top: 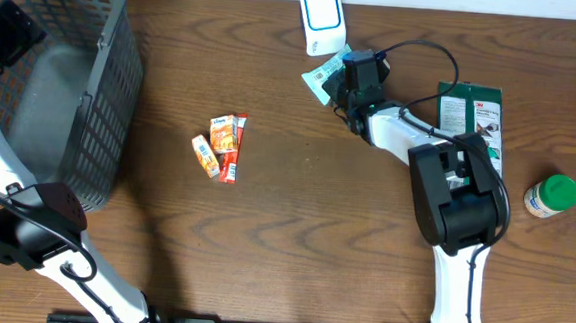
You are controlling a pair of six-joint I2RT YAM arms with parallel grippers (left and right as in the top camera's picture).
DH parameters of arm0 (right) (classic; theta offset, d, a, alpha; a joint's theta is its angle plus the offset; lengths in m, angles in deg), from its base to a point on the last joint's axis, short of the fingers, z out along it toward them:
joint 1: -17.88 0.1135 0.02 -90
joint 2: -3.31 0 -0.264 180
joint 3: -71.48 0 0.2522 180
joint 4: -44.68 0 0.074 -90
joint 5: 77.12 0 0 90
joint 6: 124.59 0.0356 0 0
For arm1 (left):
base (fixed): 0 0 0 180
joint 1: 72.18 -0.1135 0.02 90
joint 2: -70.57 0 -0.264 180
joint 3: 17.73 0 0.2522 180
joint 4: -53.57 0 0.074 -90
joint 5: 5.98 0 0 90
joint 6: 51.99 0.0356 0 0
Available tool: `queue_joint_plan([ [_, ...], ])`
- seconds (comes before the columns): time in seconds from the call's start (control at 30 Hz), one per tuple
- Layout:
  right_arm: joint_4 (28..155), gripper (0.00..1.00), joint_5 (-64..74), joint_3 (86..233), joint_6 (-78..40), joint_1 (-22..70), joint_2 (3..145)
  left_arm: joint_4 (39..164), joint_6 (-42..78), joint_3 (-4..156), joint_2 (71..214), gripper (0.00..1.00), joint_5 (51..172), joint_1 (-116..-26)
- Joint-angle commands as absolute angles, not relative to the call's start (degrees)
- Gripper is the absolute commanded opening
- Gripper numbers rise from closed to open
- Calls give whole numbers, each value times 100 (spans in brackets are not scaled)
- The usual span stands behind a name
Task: Scan the item barcode
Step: 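Regrasp the mint pouch and carry it right onto the gloves package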
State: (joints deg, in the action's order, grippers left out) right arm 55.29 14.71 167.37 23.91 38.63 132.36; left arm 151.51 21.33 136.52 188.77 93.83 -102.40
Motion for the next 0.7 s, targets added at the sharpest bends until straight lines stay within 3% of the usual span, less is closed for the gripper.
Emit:
queue_joint_plan([
  [0.0, 6134, 1, 1842, 16646, 1383, 3846, 12829, 15171, 2126, 13748, 18748, 98, 9387, -10238],
  [0.13, 6410, 1, 2293, 16646, -99, 3861, 12158, 15171, 2126, 13748, 18748, 98, 9387, -10238],
  [0.4, 6794, 1, 1869, 16646, -3847, 3861, 11195, 15171, 2126, 13748, 18748, 98, 9387, -10238],
  [0.5, 7100, 1, 1860, 16646, -3983, 3859, 10993, 15171, 2126, 13748, 18748, 98, 9387, -10238],
  [0.67, 8034, 1, 1882, 16646, -3233, 3745, 10438, 15171, 2126, 13748, 18748, 98, 9387, -10238],
])
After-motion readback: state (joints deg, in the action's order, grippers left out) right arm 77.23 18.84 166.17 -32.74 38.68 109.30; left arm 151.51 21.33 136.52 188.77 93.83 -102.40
